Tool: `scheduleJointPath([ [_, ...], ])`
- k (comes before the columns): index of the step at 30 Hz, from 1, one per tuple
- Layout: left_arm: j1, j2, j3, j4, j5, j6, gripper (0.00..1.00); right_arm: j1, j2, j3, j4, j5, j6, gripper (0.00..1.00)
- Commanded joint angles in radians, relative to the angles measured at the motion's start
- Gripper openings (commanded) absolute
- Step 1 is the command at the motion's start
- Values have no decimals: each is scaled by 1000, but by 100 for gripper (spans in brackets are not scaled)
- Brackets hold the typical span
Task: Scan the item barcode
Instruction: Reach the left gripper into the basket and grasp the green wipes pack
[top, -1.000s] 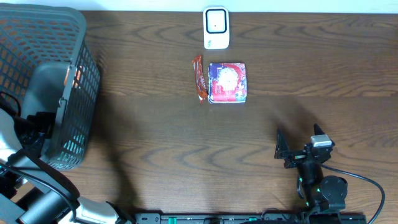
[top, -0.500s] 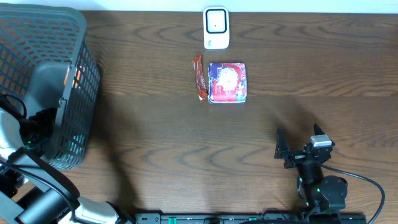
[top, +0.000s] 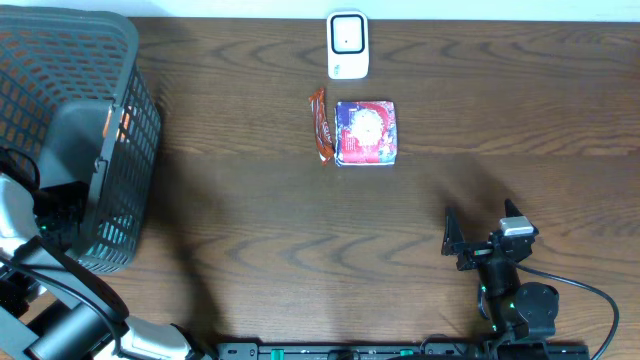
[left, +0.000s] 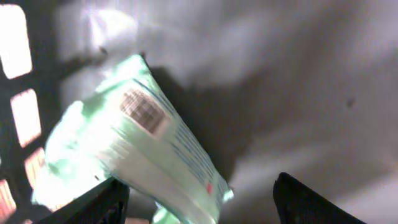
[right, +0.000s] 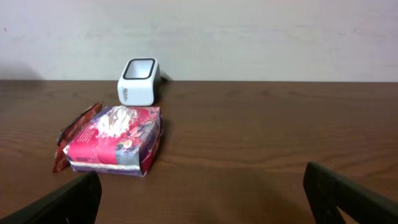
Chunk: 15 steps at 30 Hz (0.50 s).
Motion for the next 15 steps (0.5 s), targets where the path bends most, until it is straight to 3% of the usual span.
scheduleJointPath([
  [1,-3,2,-41,17,-70,-2,74,-5,-2,-3,-3,4,-11,99],
  [12,-3,2,-117,109,-11,-1,78,-5,-2,-3,-3,4,-11,99],
  [14,-3,2,-117,116,-18,-1,68,-5,-2,-3,-3,4,-11,99],
  [15,-3,2,-117,119,-19,-1,56,-5,-2,-3,-3,4,-11,99],
])
